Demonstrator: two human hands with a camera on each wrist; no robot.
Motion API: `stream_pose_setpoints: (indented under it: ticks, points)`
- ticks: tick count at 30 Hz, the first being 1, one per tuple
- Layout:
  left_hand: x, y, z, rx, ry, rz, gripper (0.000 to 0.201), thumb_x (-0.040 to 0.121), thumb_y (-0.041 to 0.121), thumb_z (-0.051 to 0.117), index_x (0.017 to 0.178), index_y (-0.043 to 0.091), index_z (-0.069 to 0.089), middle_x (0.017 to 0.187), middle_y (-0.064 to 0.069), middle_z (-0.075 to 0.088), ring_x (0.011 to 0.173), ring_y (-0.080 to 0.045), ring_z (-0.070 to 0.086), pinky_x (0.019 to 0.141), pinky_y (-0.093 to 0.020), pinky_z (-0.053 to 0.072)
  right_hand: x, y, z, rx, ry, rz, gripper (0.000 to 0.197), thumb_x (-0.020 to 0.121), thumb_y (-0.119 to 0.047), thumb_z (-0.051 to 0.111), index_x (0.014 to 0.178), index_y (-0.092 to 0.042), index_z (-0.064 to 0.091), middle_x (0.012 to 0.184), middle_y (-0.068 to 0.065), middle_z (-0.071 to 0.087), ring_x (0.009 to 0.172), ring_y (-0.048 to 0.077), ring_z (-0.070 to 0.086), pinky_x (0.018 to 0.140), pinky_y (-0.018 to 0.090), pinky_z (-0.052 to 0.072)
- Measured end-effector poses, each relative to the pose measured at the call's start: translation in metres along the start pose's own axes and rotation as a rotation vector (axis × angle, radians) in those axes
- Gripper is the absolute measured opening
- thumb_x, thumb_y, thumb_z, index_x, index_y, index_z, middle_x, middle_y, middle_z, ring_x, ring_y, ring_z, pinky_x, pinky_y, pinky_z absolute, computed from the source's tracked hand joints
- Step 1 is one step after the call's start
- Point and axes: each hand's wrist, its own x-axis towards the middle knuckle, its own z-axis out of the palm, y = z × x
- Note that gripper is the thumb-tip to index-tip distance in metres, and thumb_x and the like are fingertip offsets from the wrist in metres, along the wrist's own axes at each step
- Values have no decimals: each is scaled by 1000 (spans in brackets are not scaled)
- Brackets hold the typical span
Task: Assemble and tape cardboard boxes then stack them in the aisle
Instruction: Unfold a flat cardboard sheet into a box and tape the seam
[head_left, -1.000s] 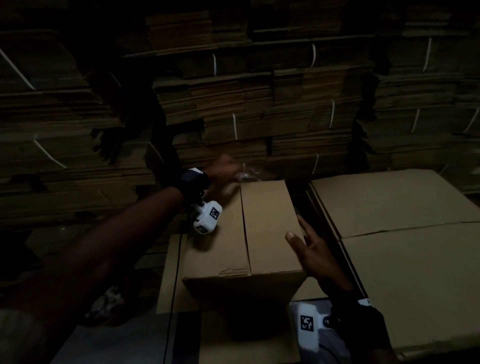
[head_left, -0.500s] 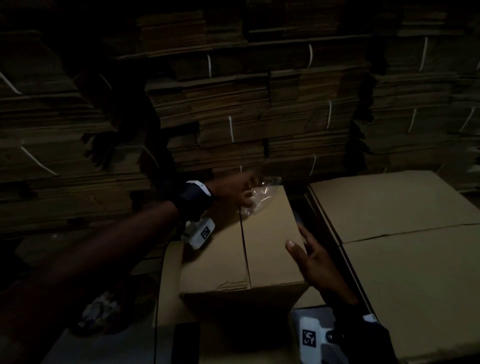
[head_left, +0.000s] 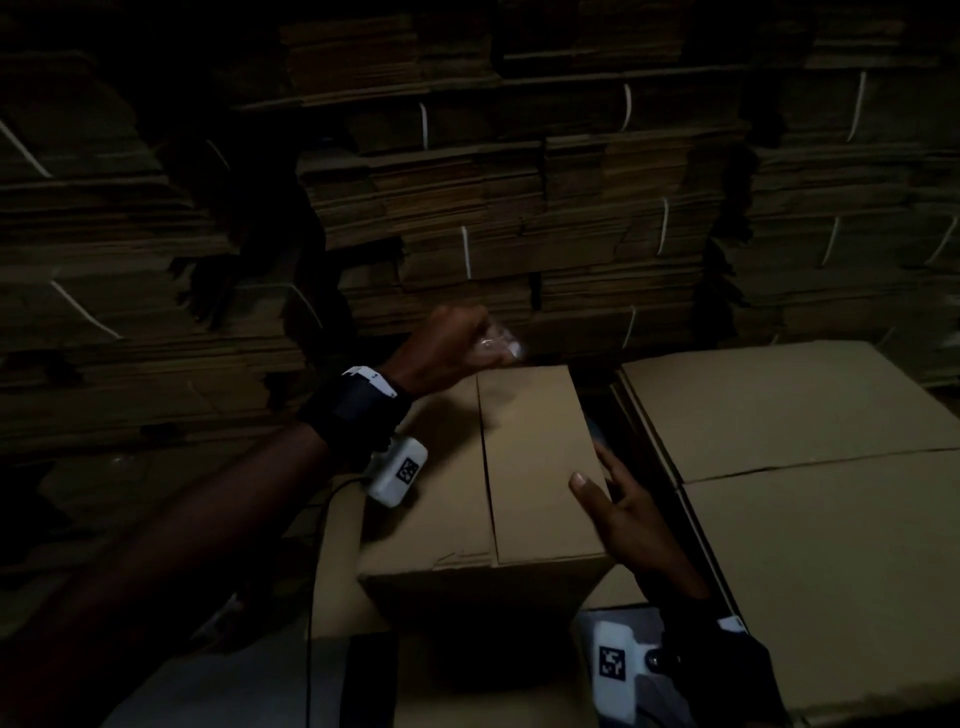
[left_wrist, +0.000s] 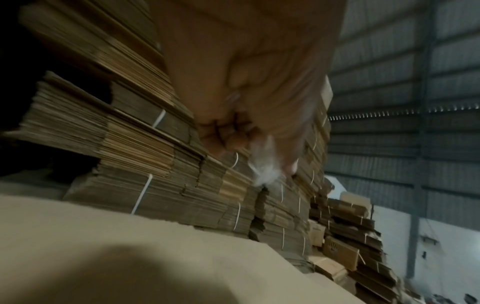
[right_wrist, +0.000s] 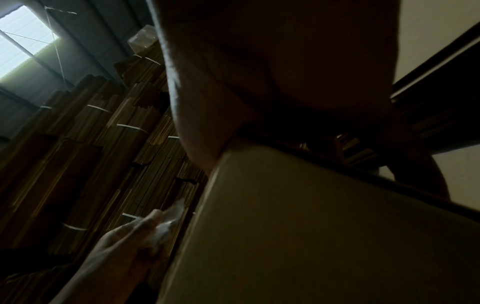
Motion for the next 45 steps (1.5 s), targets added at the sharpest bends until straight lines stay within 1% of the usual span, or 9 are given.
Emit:
stream_pose_setpoints:
  ticks: [6, 11, 14, 17, 23, 28, 33, 39, 45]
  points:
    - [-57, 6, 9, -5, 170, 34, 25, 96, 35, 52, 81, 16, 48, 97, 1, 50, 87, -17, 50, 75, -34, 41, -2, -4, 0, -54, -23, -12, 60, 89, -59, 68, 144, -53, 45, 142, -11, 58, 132, 19, 54, 108, 51, 49]
    - [-111, 36, 15, -360, 198, -235, 8, 101, 11, 57, 97, 11, 50, 81, -13, 66, 65, -9, 65, 56, -28, 51, -9, -15, 2, -78, -9, -65, 46, 100, -34, 62, 143, -43, 46, 137, -8, 60, 125, 14, 59, 106, 45, 51]
    - [-140, 50, 19, -384, 219, -340, 12, 104, 25, 53, 104, 13, 55, 76, -8, 64, 65, -14, 63, 61, -32, 52, -14, -20, 1, -128, -5, -90, 39, 100, -33, 63, 132, -50, 49, 133, -13, 61, 121, 9, 59, 104, 46, 52]
    - [-167, 57, 24, -368, 343, -388, 30, 106, 40, 45, 82, 25, 55, 68, 6, 56, 60, -8, 55, 61, -35, 46, -26, -31, 1, -298, 41, -133, 53, 100, -33, 63, 149, -26, 45, 147, -1, 51, 128, 8, 48, 94, 25, 50]
    - [-235, 70, 38, -488, 555, -605, 52, 95, 62, 32, 74, 18, 49, 65, 8, 50, 63, -18, 51, 65, -37, 42, -66, -56, 28, -471, 38, -514, 39, 97, -43, 55, 128, -21, 65, 134, 0, 62, 126, 18, 56, 95, 49, 54]
    - [-294, 80, 30, -437, 566, -795, 15, 90, 26, 45, 82, 19, 56, 75, 11, 62, 68, 3, 56, 65, -15, 43, -91, -60, 80, -257, -186, -616, 23, 99, -23, 63, 119, -15, 72, 118, -3, 70, 107, 4, 63, 81, 15, 52]
    - [-354, 75, 14, -416, 616, -955, 23, 95, 26, 70, 114, 15, 63, 100, -1, 69, 81, 5, 62, 72, -12, 47, -102, -43, 141, -256, -410, -654, 19, 100, -21, 62, 115, -15, 73, 114, -4, 70, 104, 5, 64, 88, 32, 55]
    - [-419, 21, -9, -437, 699, -1072, 17, 94, 32, 71, 91, 15, 68, 79, 14, 69, 77, -3, 63, 74, -26, 52, -108, -28, 236, -218, -535, -628, 18, 96, -27, 61, 108, -21, 74, 107, -11, 70, 96, 2, 64, 76, 22, 52]
    - [-470, -102, -27, -509, 701, -1204, 19, 96, 23, 69, 108, 18, 56, 97, -6, 66, 71, -12, 62, 66, -38, 54, -81, 0, 366, -212, -511, -527, 18, 95, -22, 62, 106, -17, 76, 103, -3, 73, 95, 10, 67, 77, 33, 56]
